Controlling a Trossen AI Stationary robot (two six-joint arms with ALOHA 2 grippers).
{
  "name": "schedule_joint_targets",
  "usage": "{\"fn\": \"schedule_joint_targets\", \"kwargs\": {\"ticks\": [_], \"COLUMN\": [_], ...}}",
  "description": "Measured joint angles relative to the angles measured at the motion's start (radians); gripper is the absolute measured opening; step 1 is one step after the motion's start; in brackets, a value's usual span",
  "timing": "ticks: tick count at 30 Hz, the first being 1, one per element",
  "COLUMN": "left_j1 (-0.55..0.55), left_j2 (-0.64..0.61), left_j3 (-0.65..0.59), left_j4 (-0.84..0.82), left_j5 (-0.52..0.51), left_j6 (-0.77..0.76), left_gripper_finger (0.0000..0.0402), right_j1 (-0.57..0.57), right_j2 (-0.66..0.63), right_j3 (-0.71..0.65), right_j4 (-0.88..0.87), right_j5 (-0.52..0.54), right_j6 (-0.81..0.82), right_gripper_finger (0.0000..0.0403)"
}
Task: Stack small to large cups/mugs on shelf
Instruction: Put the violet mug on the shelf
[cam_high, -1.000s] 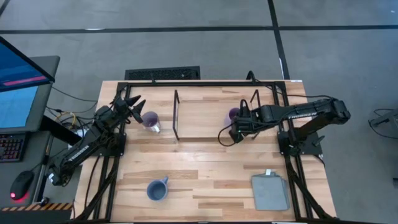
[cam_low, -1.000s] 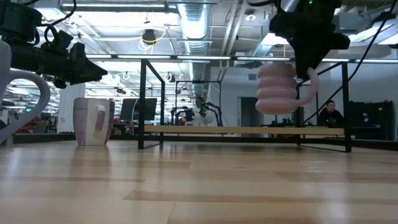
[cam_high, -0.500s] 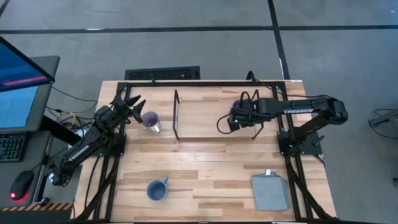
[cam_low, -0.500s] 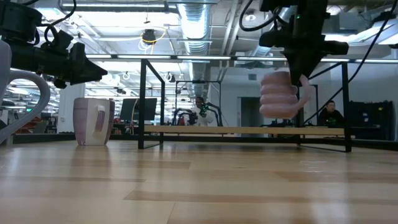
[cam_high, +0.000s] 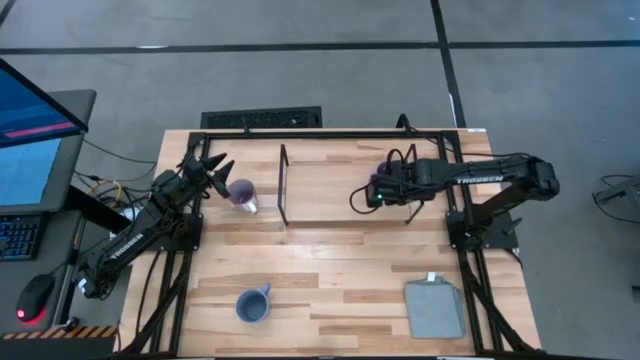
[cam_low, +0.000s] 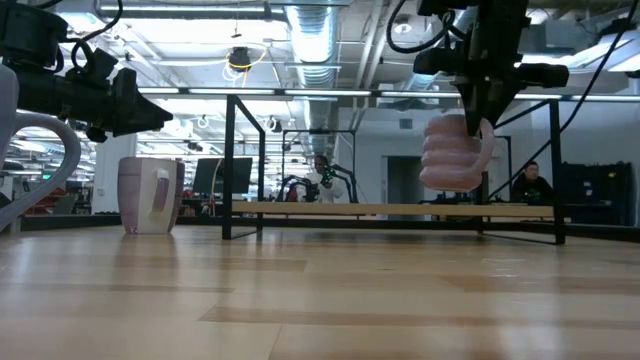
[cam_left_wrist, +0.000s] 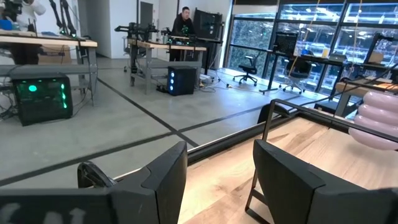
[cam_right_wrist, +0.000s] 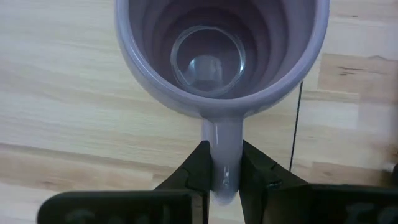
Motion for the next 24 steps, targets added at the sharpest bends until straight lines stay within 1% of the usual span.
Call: {"fn": "schedule_joint_targets", "kwargs": {"ticks": [6,9,12,15,19,24], "left_j1": [0.0,0.0,0.0,0.0,0.0,0.0], "left_j2": [0.0,0.0,0.0,0.0,0.0,0.0], "left_j3": [0.0,0.0,0.0,0.0,0.0,0.0], "left_j4": [0.0,0.0,0.0,0.0,0.002,0.002], "left_j5": [0.0,0.0,0.0,0.0,0.0,0.0], "left_j6": [0.0,0.0,0.001,0.024,0.03,0.031], "left_gripper_finger": [0.0177,0.0177,0.0177,0.0177,0.0177,0.0177], "right_j1": [0.009,0.002,-0.002,-0.011,-0.041,-0.072], "right_j2": [0.0,0.0,0.006,0.039,0.103,0.16], "right_j3": [0.0,0.0,0.0,0.0,0.003,0.042], "right_j4": [0.042,0.043,0.045,0.042,0.042,0.026], "right_j5": [-0.006,-0.03,-0.028,-0.031,-0.067,-0.08], "right_j6": [0.0,-0.001,-0.013,-0.033,-0.108,-0.164], "right_gripper_finger": [0.0066,0.0066,0.0066,0.0066,0.0066,0.0066]}}
